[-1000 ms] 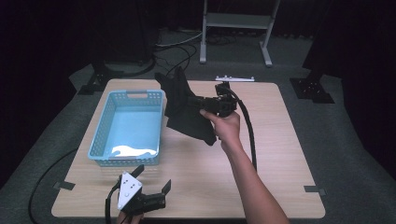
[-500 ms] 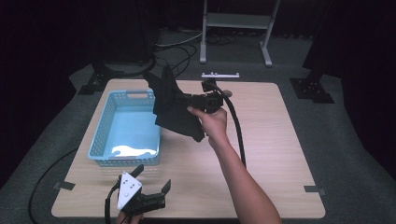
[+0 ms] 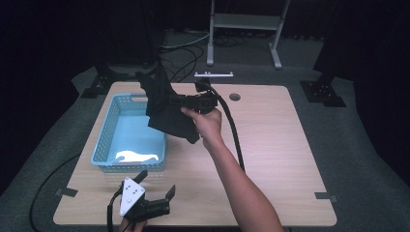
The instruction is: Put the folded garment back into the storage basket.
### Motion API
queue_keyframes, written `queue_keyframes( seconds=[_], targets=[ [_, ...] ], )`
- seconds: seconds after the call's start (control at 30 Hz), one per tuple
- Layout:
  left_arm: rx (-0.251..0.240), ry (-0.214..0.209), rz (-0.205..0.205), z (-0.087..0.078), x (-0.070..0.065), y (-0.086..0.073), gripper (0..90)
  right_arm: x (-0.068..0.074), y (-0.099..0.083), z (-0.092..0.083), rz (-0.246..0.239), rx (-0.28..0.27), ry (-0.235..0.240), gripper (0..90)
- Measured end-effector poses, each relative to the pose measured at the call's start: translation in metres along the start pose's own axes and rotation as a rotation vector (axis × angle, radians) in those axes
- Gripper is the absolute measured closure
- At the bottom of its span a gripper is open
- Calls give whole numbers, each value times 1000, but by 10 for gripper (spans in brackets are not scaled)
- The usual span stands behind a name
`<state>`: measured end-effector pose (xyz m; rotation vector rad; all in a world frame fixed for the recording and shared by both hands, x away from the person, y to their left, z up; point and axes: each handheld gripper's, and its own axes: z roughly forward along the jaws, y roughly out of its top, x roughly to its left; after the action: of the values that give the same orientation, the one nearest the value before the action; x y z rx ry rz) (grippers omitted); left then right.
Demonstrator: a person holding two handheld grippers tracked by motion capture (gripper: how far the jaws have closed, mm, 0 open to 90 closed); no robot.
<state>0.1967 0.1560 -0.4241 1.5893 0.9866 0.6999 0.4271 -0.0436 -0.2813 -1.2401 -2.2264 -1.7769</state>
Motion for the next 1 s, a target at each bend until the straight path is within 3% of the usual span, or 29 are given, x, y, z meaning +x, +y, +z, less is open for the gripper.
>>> queue_keyframes(
  seconds=[1.0],
  targets=[
    [-1,-1,2,0,-1,-1,0,23,12,56,-25,59,-25,732]
  ],
)
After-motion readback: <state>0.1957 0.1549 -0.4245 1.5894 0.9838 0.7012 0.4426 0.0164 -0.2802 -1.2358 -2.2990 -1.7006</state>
